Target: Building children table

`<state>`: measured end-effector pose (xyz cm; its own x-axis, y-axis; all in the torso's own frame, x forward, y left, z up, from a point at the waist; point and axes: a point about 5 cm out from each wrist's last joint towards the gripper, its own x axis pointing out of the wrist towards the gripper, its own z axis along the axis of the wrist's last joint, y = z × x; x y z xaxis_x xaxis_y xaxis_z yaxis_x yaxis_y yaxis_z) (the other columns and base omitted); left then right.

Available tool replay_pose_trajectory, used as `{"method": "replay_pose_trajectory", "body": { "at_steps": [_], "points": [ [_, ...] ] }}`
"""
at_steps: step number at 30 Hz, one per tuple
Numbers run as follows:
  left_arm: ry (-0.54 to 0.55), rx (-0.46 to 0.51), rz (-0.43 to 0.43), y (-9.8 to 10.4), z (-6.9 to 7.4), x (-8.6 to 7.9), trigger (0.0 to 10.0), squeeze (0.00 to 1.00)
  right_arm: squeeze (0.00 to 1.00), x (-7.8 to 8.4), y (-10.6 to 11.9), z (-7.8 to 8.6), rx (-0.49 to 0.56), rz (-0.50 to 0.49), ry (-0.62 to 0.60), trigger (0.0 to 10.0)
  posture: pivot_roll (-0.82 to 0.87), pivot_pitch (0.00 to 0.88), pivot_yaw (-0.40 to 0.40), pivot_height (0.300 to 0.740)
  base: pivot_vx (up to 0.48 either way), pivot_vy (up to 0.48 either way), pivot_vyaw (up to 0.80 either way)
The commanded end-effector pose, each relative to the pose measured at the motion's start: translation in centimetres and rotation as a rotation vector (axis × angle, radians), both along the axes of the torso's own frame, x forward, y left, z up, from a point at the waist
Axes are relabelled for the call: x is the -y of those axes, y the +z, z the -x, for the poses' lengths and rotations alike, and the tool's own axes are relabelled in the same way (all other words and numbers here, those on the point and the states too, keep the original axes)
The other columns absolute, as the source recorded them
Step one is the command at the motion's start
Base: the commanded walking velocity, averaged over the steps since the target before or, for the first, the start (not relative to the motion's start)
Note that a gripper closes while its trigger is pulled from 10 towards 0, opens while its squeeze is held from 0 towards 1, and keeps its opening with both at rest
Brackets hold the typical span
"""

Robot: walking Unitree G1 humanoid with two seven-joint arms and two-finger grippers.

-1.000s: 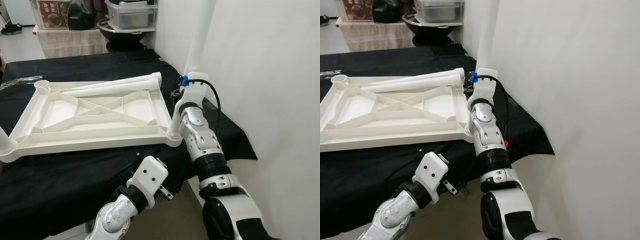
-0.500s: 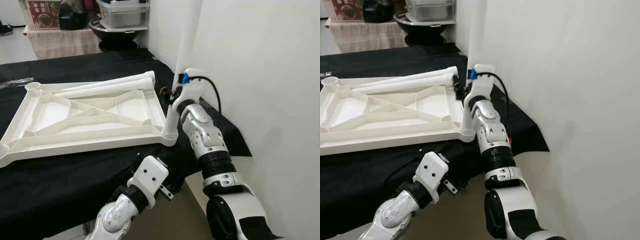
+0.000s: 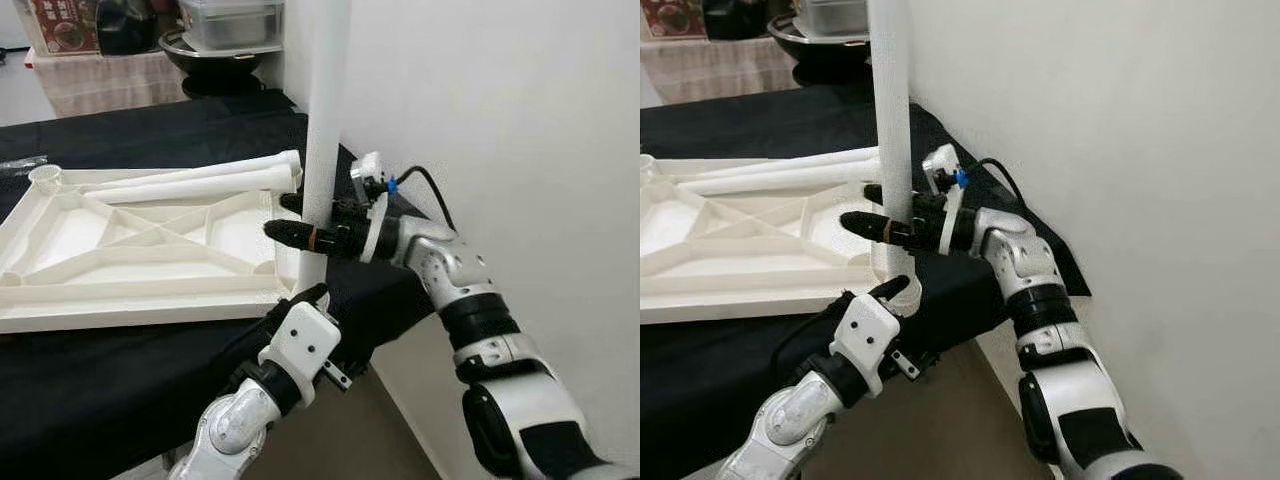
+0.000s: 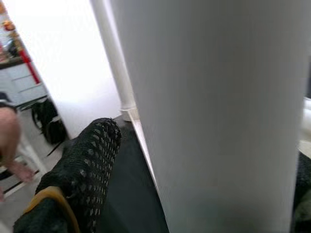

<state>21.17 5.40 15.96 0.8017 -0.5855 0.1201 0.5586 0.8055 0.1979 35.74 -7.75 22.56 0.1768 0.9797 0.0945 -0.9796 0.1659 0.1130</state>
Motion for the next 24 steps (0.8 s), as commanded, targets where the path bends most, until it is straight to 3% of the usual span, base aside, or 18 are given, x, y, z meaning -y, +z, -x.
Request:
{"method": "replay_pose_trajectory", "body": {
  "at_steps": [1, 3, 4, 5, 9, 12, 13, 15, 16, 18, 19, 20, 21, 24],
  "points": [
    [0.006, -0.021, 0.003, -0.3, 0.1, 0.0, 10.0, 0.0, 0.0, -0.5, 0.4, 0.0, 0.024, 0.007, 0.037, 10.0, 0.03, 0.0, -0.098, 0.74, 0.0, 0.0, 0.0],
    [0.01, -0.021, 0.002, -0.4, 0.1, 0.0, 10.0, 0.0, 0.0, -0.6, 0.6, -0.1, 0.027, 0.008, 0.041, 10.0, 0.03, 0.0, -0.098, 0.74, 0.0, 0.0, 0.0],
    [0.027, -0.018, 0.0, -0.4, -0.1, -0.3, 10.0, 0.0, 0.0, -0.9, 0.8, -0.4, 0.038, 0.019, 0.036, 0.5, 0.03, 0.0, -0.098, 0.74, 0.0, 0.0, 0.0],
    [0.045, -0.013, -0.002, -0.4, -0.2, -0.5, 10.0, 0.0, 0.0, -1.1, 1.0, -0.6, 0.049, 0.025, 0.025, 0.0, 0.03, 0.0, -0.098, 0.74, 0.0, 0.0, 0.0],
    [0.093, -0.013, -0.008, -0.6, -0.3, -1.2, 10.0, 0.0, 0.0, -1.4, 0.9, -1.5, 0.071, 0.042, -0.091, 0.0, 0.03, 0.0, -0.1, 0.74, 0.0, 0.0, 0.0],
    [0.167, -0.028, -0.031, -1.0, -0.2, -2.5, 10.0, 0.0, 0.0, -1.0, 0.8, -2.7, 0.057, 0.039, -0.297, 0.0, 0.02, 0.0, -0.096, 0.74, 0.0, 0.0, 0.0],
    [0.167, -0.028, -0.031, -1.0, -0.2, -2.5, 10.0, 0.0, 0.0, -1.0, 0.8, -2.7, 0.057, 0.039, -0.297, 0.0, 0.02, 0.0, -0.096, 0.74, 0.0, 0.0, 0.0],
    [0.246, -0.048, -0.051, -1.7, -0.2, -3.9, 10.0, 0.0, 0.0, 0.7, 0.5, -4.7, -0.001, 0.074, -0.693, 0.0, 0.03, 0.0, -0.114, 0.74, 0.0, 0.0, 0.0],
    [0.26, -0.053, -0.053, -1.9, -0.3, -4.1, 10.0, 0.0, 0.0, 1.3, 0.4, -5.1, -0.009, 0.096, -0.807, 0.0, 0.03, 0.0, -0.114, 0.74, 0.0, 0.0, 0.0],
    [0.26, -0.053, -0.053, -1.9, -0.3, -4.1, 10.0, 0.0, 0.0, 1.3, 0.4, -5.1, -0.009, 0.096, -0.807, 0.0, 0.03, 0.0, -0.114, 0.74, 0.0, 0.0, 0.0],
    [0.27, -0.045, -0.058, -1.8, -0.3, -4.2, 10.0, 0.0, 0.0, 2.3, 0.1, -5.5, -0.047, 0.101, -0.962, 0.0, 0.03, 0.0, -0.109, 0.74, 0.0, 0.0, 0.0],
    [0.277, -0.036, -0.044, -1.5, -0.4, -4.2, 10.0, 0.0, 0.0, 4.0, -0.9, -5.7, -0.09, 0.148, -1.235, 0.0, 0.02, 0.0, -0.104, 0.74, 0.0, 0.0, 0.0],
    [0.277, -0.036, -0.044, -1.5, -0.4, -4.2, 10.0, 0.0, 0.0, 4.0, -0.9, -5.7, -0.09, 0.148, -1.235, 0.0, 0.02, 0.0, -0.104, 0.74, 0.0, 0.0, 0.0],
    [0.249, -0.012, -0.047, -1.0, -0.6, -3.6, 10.0, 0.0, 0.0, 4.6, -2.4, -5.2, -0.162, 0.175, -1.428, 0.0, 0.02, 0.0, -0.108, 0.74, 0.0, 0.0, 0.0]
  ]
}}
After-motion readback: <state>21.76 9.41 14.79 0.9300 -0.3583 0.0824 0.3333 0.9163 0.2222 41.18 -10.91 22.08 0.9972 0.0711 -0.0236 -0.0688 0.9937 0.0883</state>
